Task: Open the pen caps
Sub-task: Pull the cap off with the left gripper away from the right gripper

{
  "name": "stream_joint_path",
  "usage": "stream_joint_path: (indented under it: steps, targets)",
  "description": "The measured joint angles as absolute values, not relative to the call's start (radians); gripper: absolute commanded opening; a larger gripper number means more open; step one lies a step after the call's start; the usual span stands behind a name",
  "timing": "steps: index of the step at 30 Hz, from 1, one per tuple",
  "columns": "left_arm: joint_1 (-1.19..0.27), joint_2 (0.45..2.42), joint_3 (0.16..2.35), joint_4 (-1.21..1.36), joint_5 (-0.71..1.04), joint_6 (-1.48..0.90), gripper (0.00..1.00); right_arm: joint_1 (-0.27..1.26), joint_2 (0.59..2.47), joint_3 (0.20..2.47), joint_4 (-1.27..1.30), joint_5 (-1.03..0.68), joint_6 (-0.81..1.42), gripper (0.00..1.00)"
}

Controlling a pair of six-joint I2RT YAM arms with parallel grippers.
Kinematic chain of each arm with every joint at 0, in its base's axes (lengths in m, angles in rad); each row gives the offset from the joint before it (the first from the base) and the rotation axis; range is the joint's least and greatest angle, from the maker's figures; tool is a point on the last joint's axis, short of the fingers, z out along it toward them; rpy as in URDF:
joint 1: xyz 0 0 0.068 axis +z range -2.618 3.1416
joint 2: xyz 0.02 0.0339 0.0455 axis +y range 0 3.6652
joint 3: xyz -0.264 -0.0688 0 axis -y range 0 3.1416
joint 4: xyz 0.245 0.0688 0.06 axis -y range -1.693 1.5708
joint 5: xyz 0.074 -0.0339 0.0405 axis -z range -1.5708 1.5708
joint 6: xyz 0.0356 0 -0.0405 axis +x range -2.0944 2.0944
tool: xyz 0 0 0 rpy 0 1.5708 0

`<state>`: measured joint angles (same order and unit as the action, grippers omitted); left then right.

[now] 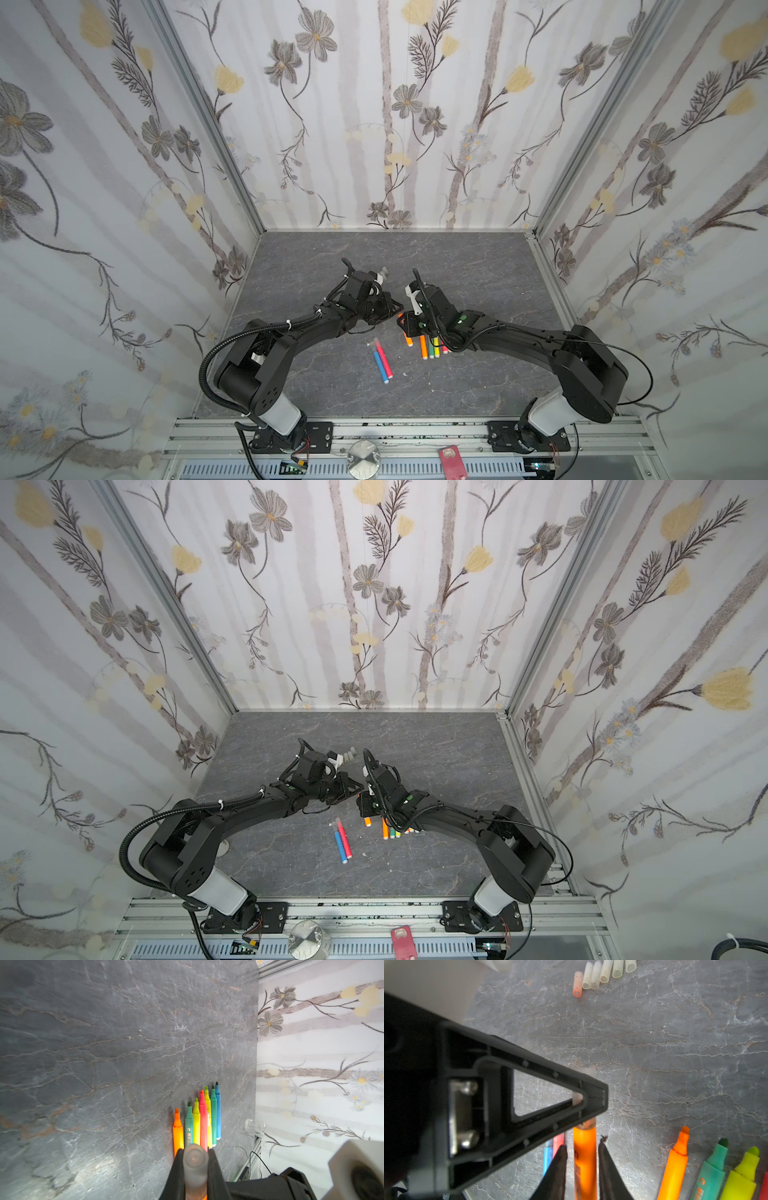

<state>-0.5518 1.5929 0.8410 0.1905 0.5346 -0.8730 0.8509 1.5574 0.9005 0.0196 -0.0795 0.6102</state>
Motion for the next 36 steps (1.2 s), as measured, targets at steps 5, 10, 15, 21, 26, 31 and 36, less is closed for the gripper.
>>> stream_joint_path:
  steps: [5,10,15,21,26,31,36]
  targets:
    - [-0.550,1.586,0.839,0.207,0.544,-0.926,0.00,0.849,1.525,0.825,0.112,-0.097,0.613,0.33]
    - [-0.551,1.581,0.831,0.229,0.546,-0.972,0.00,0.845,1.518,0.796,0.176,-0.097,0.617,0.20]
    - [-0.550,1.578,0.831,0.235,0.542,-0.986,0.00,0.843,1.517,0.787,0.198,-0.091,0.620,0.05]
    - [-0.540,1.577,0.832,0.234,0.543,-0.986,0.00,0.843,1.511,0.787,0.197,-0.087,0.620,0.00]
    - [-0.530,1.578,0.853,0.220,0.561,-0.967,0.00,0.843,1.483,0.770,0.211,-0.072,0.620,0.00]
    - [-0.527,1.592,0.900,0.165,0.570,-0.929,0.00,0.841,1.472,0.765,0.221,-0.059,0.620,0.00]
    - [-0.513,1.602,0.930,0.112,0.590,-0.891,0.00,0.843,1.471,0.760,0.232,-0.056,0.617,0.00]
